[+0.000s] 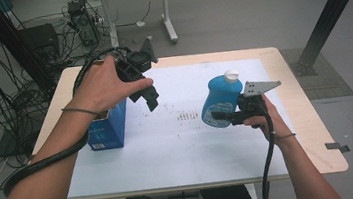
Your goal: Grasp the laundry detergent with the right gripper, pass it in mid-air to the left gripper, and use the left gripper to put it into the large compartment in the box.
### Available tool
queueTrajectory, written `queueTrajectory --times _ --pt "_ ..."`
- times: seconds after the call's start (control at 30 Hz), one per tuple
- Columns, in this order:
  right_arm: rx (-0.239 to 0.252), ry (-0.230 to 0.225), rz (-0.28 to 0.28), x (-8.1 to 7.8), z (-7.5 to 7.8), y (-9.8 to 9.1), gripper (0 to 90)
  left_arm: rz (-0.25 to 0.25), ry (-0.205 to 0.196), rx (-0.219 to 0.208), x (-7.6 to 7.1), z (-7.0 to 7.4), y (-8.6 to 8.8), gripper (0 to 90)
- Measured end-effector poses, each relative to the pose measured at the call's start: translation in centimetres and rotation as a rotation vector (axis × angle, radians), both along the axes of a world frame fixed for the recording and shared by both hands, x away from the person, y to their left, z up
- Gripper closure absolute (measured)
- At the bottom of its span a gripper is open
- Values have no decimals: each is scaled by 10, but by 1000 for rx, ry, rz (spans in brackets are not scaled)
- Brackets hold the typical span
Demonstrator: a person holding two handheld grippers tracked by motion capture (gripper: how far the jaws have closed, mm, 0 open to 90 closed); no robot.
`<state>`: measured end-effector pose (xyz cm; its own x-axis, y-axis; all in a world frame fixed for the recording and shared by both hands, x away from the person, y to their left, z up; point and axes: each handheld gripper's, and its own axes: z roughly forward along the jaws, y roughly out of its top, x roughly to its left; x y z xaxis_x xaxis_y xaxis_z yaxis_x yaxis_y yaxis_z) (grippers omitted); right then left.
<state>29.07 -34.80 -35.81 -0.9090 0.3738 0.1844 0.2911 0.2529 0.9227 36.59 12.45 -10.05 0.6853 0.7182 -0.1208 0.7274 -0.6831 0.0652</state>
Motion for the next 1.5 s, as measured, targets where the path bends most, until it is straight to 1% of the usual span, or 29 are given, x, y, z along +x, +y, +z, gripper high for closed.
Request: queueTrajectory --times 0.2,0.3,0.33,0.37,0.5,0.63,0.73,0.87,0.93,0.97,1.03,1.17,1.23,1.3,1.37,1.4,1.43,1.5 --pt "-3 -3 48 4 4 7 413 -63 4 -8 -3 5 -7 55" --pt "-6 -3 74 7 5 10 413 -96 5 -21 -6 7 -10 54" --pt "-8 -3 80 7 6 11 413 -99 5 -24 -6 8 -11 55" --pt "-9 -4 85 7 7 12 413 -117 2 -27 -8 9 -12 55" --pt "-8 -1 113 10 7 16 413 -154 -3 -43 -11 11 -14 54" --pt "-12 6 132 12 7 20 413 -181 -8 -47 -14 14 -17 54" --pt "-13 6 144 13 8 22 413 -191 -9 -46 -15 15 -18 53" --pt "-17 3 167 15 9 27 413 -234 -15 -61 -18 17 -18 52" --pt "-17 4 170 15 9 28 413 -238 -16 -63 -19 18 -19 52" --pt "-18 5 176 16 9 30 413 -258 -24 -63 -21 18 -20 52" --pt "-18 5 187 17 9 31 413 -285 -20 -70 -22 19 -21 53" --pt "-19 9 205 19 10 34 413 -302 -17 -76 -23 19 -22 57" --pt "-22 8 220 20 10 37 413 -330 -18 -87 -25 20 -23 58" --pt "-23 10 228 20 11 39 413 -339 -12 -95 -25 21 -24 57" --pt "-26 8 235 20 11 41 413 -356 -10 -94 -25 22 -26 56" --pt "-26 8 235 20 11 41 413 -356 -10 -94 -25 22 -26 57" --pt "-28 7 243 20 12 42 413 -374 -9 -102 -25 24 -26 57" --pt "-30 9 258 21 13 44 413 -372 -11 -110 -26 26 -26 56"
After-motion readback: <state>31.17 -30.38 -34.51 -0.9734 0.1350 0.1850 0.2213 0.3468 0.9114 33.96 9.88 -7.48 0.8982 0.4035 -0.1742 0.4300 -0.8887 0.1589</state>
